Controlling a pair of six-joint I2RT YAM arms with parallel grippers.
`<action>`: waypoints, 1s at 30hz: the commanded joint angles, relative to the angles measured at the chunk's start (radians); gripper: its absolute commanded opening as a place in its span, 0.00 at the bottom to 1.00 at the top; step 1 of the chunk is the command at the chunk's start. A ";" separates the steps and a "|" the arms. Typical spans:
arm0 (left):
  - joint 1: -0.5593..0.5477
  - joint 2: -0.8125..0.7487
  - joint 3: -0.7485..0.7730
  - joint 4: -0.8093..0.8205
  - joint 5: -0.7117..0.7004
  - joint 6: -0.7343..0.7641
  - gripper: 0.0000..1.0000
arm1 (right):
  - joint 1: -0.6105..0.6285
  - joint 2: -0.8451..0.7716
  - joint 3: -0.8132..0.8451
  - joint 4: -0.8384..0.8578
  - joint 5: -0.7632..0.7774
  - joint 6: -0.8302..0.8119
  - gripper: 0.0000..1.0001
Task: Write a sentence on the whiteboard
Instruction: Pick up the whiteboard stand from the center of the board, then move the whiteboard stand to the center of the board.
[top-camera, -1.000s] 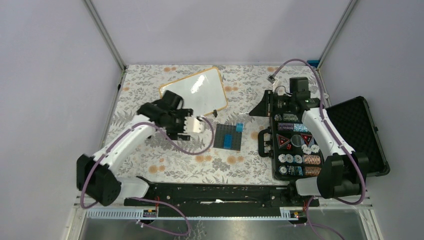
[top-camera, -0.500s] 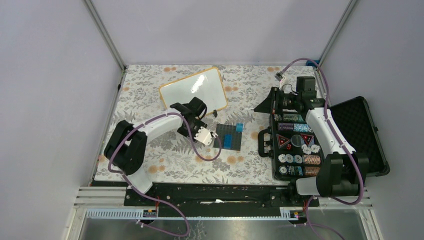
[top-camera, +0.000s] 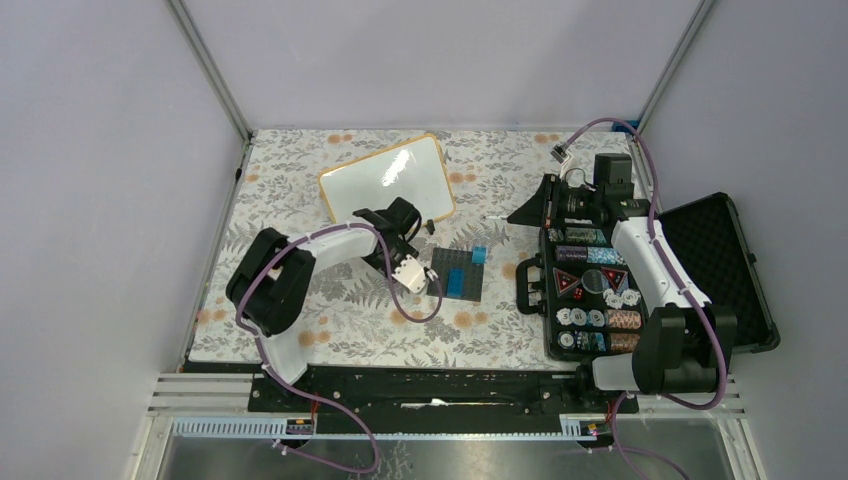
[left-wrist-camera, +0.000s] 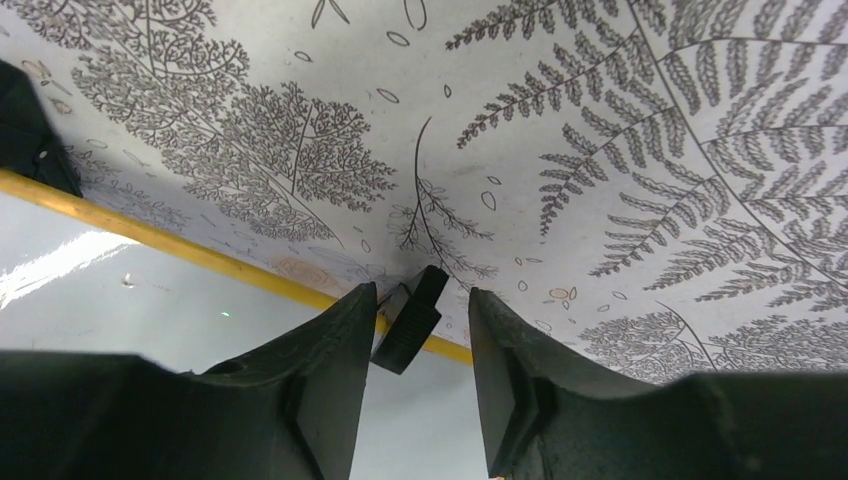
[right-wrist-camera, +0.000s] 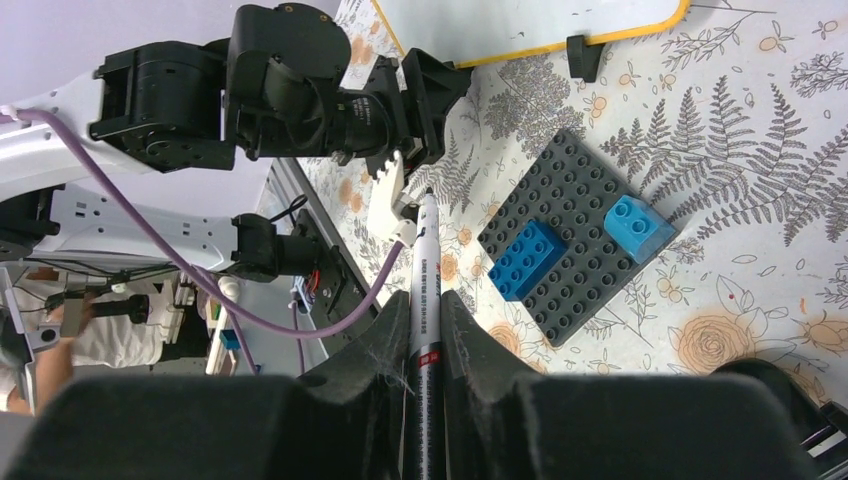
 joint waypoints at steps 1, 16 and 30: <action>-0.002 0.023 0.013 0.035 -0.038 0.037 0.43 | -0.007 -0.032 -0.006 0.040 -0.036 0.015 0.00; -0.003 0.041 -0.055 0.080 -0.114 0.118 0.23 | -0.012 -0.037 -0.010 0.057 -0.051 0.027 0.00; -0.077 -0.029 -0.104 0.138 -0.104 0.144 0.00 | -0.012 -0.056 -0.020 0.056 -0.055 0.027 0.00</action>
